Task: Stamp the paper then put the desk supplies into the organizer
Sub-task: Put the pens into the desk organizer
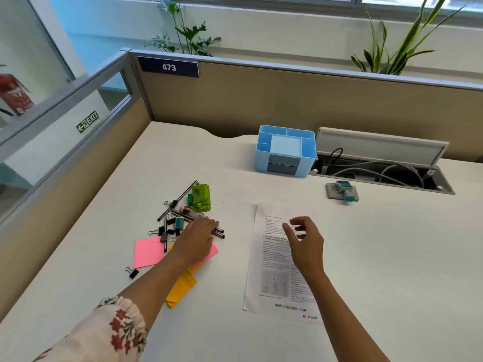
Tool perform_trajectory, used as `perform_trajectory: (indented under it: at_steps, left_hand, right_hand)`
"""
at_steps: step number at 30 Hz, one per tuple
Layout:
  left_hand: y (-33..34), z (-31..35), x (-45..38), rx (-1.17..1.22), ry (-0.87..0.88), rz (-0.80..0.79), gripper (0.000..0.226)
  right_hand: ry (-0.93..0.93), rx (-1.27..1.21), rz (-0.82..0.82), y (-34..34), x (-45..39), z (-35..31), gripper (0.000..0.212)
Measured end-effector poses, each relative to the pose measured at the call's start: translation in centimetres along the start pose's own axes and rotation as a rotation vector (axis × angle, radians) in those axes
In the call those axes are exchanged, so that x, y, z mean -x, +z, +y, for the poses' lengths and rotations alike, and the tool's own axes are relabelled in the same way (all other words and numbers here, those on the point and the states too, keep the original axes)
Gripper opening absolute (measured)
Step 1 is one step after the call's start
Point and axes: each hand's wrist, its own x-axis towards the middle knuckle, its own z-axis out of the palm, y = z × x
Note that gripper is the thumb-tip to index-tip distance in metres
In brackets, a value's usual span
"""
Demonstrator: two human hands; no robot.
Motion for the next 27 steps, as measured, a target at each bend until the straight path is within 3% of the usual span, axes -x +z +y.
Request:
perform_trajectory:
  at_steps: [7,16,21,27]
  left_hand:
    - [0.0,0.2,-0.4,-0.139,0.068,0.034,0.030]
    - [-1.6,0.4,-1.5,-0.463,0.284,-0.048,0.036]
    - [-2.1,0.7,-1.2,-0.483,0.392,-0.106,0.033]
    - [-3.0,1.6,-1.1,-0.356,0.499,0.016,0.039]
  right_hand:
    - [-0.004,0.032,0.020,0.3,0.5,0.1,0.011]
    - [0.030,0.031,0.011,0.9,1.1,0.0,0.011]
    - [0.067,0.007,-0.018,1.5,1.1,-0.5,0.009]
    - [0.077,-0.017,-0.088,2.7,0.8,-1.2,0.007]
